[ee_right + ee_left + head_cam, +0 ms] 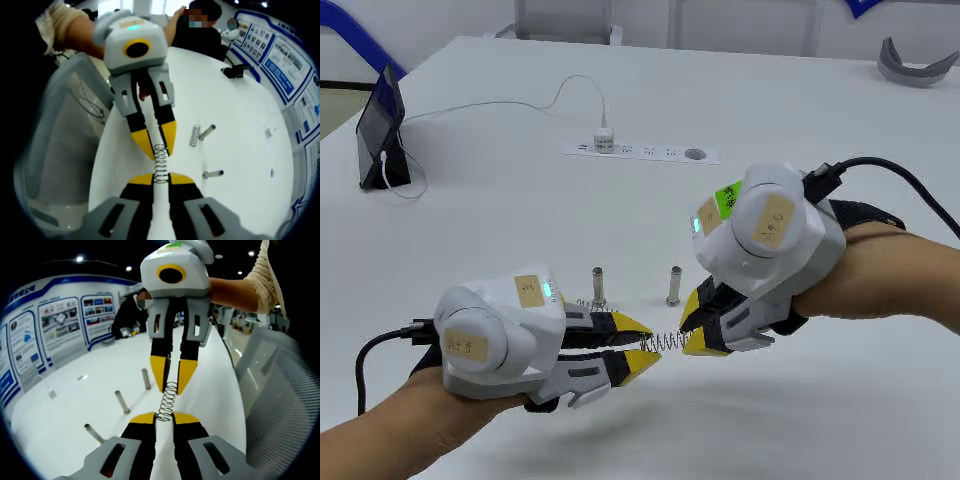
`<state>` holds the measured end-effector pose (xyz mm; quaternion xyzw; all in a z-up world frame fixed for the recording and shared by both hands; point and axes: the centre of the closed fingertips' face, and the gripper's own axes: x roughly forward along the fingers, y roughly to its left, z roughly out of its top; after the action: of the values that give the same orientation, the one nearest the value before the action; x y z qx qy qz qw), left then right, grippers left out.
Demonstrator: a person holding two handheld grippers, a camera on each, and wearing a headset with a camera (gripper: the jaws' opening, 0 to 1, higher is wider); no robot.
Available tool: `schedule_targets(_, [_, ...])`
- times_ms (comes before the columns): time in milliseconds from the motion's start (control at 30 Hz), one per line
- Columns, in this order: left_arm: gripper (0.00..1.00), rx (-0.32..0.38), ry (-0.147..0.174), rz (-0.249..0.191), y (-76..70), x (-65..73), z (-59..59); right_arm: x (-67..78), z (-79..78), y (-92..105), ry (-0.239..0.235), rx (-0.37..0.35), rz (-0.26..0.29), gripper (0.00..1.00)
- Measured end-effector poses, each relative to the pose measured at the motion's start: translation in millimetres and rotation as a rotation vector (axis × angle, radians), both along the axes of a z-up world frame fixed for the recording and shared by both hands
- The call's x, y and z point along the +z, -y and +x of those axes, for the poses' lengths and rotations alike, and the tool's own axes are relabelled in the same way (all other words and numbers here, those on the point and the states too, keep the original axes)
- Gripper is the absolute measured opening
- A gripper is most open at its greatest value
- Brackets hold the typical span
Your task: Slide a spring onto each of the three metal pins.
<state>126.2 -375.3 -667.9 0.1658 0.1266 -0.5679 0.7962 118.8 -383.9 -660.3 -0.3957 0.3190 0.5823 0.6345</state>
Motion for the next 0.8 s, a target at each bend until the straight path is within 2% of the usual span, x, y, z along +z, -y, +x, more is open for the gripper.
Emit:
schedule_targets(233, [0.12,0.002,0.003,0.002,-0.3,0.2,-0.3,11.1,-1.2,-4.7,0.009,0.005,0.026,0.12])
schedule_targets(433, [0.12,0.004,0.005,0.003,-0.5,0.3,-0.9,22.6,-0.8,-12.3,0.013,0.005,0.074,0.12])
schedule_targets(800, [0.11,0.0,0.009,0.002,1.2,1.6,-0.7,33.7,-0.2,-26.5,0.021,0.005,0.142,0.12])
